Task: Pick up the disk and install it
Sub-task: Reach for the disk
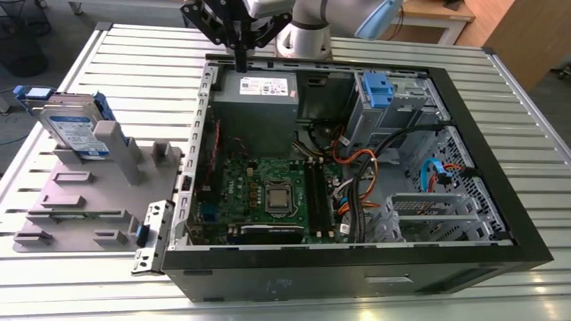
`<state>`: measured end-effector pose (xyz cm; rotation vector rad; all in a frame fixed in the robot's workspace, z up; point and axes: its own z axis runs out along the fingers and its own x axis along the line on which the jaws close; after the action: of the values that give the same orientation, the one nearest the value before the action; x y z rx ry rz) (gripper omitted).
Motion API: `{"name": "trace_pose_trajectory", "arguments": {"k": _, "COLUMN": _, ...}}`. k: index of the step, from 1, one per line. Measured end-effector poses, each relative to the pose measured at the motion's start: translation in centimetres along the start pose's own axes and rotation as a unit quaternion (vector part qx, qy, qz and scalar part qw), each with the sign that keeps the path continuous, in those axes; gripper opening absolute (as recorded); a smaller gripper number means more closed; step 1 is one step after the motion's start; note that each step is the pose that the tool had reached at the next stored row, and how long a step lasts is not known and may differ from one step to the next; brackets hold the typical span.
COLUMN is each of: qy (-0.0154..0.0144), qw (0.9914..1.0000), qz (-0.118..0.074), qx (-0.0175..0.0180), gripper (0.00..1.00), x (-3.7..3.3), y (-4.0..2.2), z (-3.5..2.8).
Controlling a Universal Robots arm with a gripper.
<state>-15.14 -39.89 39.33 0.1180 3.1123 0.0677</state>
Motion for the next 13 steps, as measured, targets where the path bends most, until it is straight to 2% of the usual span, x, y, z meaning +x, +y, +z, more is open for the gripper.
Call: {"name": "trace_pose_trajectory", "arguments": {"k": 13, "qy": 0.0000, "qw": 1.00000, "qz": 0.000, "qx": 0.0000, "gripper": 0.11, "x": 1.32, "y": -0.10, "z": -0.04}}
